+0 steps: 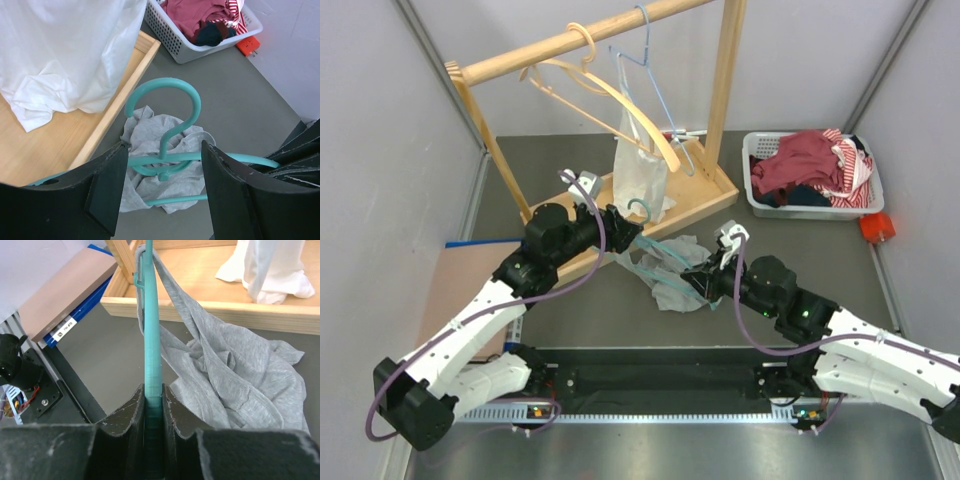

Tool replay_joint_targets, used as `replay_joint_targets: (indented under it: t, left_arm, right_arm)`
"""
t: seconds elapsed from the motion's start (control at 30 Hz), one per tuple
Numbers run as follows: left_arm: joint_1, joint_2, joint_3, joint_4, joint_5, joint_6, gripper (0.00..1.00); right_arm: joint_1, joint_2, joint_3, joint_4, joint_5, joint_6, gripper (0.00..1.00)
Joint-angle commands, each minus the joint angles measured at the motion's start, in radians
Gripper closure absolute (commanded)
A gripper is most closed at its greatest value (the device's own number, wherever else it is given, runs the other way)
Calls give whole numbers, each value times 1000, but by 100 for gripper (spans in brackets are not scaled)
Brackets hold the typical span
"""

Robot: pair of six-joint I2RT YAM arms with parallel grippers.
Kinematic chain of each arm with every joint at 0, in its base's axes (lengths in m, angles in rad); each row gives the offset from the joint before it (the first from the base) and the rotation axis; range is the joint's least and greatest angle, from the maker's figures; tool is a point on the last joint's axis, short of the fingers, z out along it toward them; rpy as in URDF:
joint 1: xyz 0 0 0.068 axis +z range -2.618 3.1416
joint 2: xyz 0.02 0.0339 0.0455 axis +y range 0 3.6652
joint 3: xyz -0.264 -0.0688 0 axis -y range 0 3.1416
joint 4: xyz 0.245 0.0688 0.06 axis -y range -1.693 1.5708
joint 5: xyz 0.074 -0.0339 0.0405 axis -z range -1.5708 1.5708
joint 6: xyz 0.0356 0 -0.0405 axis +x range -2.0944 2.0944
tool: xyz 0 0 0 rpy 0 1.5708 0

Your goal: Place the tank top on the hanger

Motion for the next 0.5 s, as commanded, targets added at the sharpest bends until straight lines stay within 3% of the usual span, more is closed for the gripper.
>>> replay_joint_targets:
  t: [0.0,0.47]
  left_arm:
    - [3,12,-18,78,14,10,35]
    - [1,32,-64,101,-20,23,42]
  right_arm:
    - [45,19,31,164,25,8,100]
    - [120,86,53,256,111,31,100]
